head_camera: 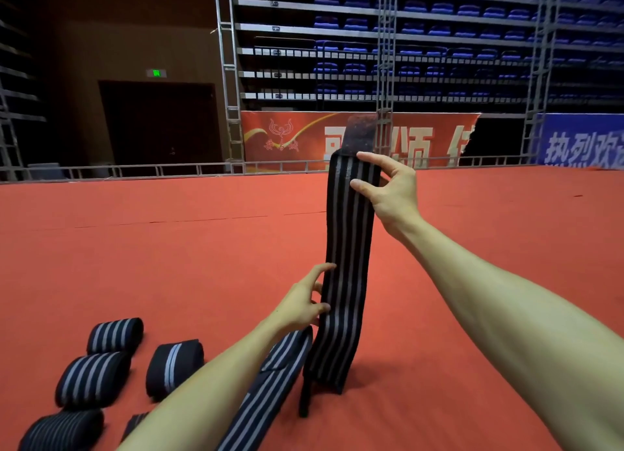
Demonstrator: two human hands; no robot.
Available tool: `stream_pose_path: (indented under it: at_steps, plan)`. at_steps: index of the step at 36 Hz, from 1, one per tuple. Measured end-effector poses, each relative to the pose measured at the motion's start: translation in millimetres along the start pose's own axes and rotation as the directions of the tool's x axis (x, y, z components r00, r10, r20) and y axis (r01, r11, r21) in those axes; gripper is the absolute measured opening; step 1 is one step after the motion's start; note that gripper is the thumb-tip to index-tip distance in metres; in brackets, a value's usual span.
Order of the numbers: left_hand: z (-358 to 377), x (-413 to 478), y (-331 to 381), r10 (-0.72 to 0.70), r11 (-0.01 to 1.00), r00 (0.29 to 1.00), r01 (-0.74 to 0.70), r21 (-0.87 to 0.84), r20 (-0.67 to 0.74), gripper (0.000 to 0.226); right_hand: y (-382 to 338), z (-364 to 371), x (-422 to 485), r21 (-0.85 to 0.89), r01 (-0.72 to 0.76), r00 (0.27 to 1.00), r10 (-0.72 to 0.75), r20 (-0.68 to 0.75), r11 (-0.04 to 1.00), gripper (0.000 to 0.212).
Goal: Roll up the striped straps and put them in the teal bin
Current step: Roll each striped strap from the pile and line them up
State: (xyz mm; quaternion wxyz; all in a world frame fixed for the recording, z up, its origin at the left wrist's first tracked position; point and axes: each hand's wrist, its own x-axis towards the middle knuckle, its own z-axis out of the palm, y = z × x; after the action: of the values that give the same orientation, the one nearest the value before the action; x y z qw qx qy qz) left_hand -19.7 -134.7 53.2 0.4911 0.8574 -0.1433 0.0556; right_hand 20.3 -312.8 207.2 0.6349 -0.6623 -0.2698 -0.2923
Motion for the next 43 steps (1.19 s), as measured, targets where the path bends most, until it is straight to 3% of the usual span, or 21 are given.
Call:
stream_pose_path:
  at_steps: [4,12,18,22,33,38,43]
  plan:
    - [7,4,-3,-0.05,0.994,0.999,0.047,-0.101,-0.021,0.052,4,-1,1,0.013,0.004,1.0,-0.004,-0.007,1.0,0.048]
    - [38,12,-2,-0.136,0.921,0.989,0.147,-0.36,0.057,0.049,15,-5,5,0.001,0.004,1.0,-0.004,-0.027,1.0,0.046]
    - [59,18,-36,-0.164,0.966,0.986,0.168,-0.195,0.039,0.052,42,-9,-15,-0.036,-0.048,0.999,0.048,0.016,0.998,0.047]
    - [68,25,-65,-0.162,0.986,0.987,0.163,0.027,-0.017,0.061,71,-8,-35,-0.054,-0.084,0.995,0.087,0.046,0.995,0.046]
    - [75,33,-112,-0.148,0.945,0.985,0.114,0.307,0.089,0.07,133,-2,-69,-0.038,-0.188,0.98,0.19,0.051,0.981,0.048]
    - [64,33,-119,-0.086,0.899,0.994,0.051,0.435,0.06,0.057,139,4,-79,-0.039,-0.203,0.977,0.205,0.053,0.978,0.046]
    - [29,28,-111,-0.053,0.896,0.999,0.047,0.442,0.0,0.035,139,7,-88,-0.048,-0.205,0.976,0.208,0.067,0.978,0.046]
